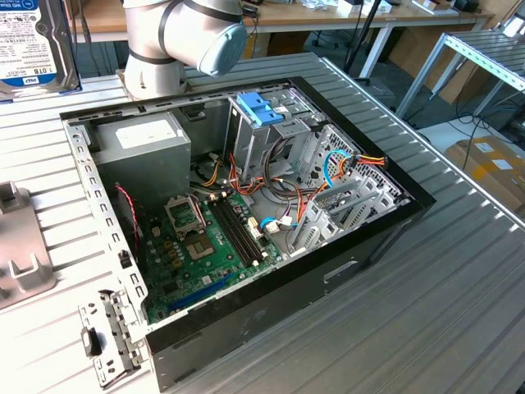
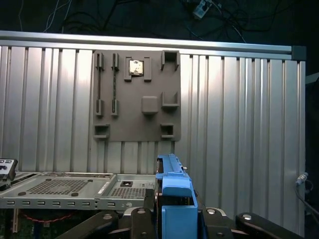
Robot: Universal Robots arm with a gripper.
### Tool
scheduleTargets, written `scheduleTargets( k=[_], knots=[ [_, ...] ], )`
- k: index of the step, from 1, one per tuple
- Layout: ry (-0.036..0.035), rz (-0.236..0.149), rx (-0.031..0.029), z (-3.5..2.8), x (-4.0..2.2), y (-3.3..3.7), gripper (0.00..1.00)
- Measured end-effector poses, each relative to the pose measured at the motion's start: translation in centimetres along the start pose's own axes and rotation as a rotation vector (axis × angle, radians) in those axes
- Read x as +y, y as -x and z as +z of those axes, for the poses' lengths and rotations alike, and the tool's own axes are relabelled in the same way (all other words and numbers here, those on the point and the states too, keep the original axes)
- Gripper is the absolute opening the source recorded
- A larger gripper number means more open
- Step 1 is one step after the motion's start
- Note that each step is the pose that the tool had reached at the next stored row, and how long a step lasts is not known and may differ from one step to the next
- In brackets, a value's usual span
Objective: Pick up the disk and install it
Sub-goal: 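Pick up the disk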
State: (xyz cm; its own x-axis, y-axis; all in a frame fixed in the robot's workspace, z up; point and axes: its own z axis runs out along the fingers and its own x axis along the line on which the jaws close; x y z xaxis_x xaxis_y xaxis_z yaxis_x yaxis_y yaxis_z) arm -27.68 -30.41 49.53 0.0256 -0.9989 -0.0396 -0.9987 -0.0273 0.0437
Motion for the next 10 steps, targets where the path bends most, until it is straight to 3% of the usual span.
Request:
scheduleTargets(
  k=[10],
  knots=[
    [-0.0001, 0.0, -0.0001, -0.02, -0.28, -0.24, 0.37]
  ],
)
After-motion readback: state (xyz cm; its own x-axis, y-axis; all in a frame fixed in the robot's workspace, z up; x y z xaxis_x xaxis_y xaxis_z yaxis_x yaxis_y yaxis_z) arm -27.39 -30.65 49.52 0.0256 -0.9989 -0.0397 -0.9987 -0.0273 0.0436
